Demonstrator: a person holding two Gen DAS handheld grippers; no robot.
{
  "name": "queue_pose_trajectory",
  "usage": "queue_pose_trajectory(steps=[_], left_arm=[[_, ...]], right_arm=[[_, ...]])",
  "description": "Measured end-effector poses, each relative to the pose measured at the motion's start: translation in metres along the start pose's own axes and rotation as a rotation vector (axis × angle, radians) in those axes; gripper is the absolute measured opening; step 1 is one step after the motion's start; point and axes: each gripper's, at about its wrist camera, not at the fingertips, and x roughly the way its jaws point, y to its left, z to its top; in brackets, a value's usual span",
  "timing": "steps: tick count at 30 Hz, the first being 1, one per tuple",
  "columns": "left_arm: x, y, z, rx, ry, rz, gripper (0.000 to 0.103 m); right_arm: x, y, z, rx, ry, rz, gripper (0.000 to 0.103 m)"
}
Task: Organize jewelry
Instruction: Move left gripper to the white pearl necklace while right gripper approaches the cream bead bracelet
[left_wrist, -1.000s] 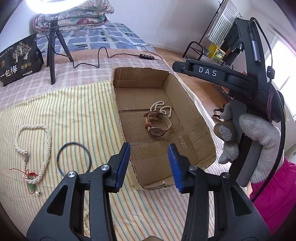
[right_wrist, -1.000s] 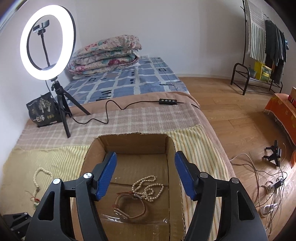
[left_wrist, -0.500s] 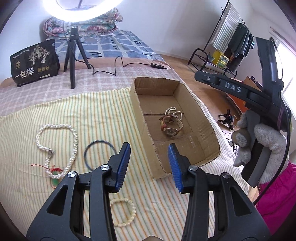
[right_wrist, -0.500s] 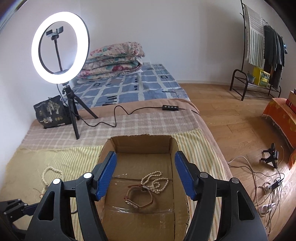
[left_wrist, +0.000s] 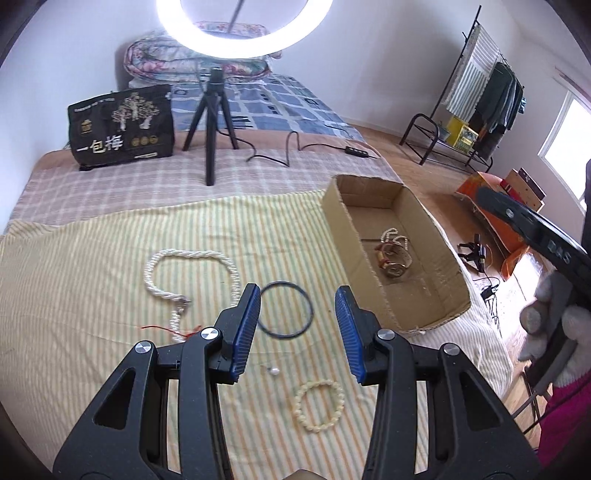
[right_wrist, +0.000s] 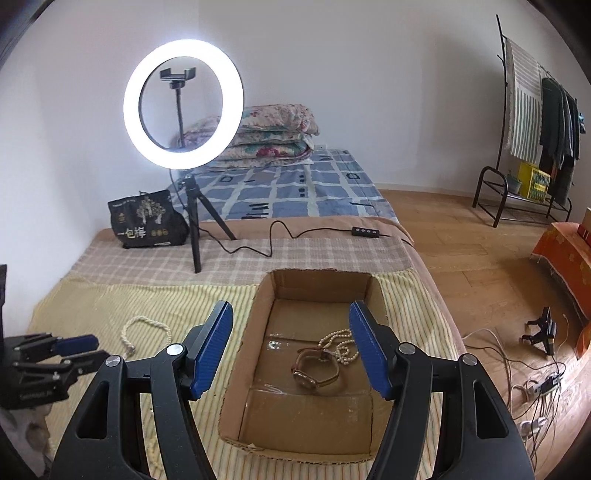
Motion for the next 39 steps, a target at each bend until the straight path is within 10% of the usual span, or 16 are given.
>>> queue_pose_trajectory(steps=[13, 39], left_arm=[[-0.015, 0.076, 0.011, -0.109, -0.02, 0.077, 0.043], [0.066, 0.157, 0.005, -0.354, 0.187, 0.07, 0.043]], right_arm=[[-0.015, 0.069, -0.035, -0.144, 0.08, 0.177, 0.073], [0.022, 0.144, -0.131, -0.359, 0.422, 0.399, 0.072]])
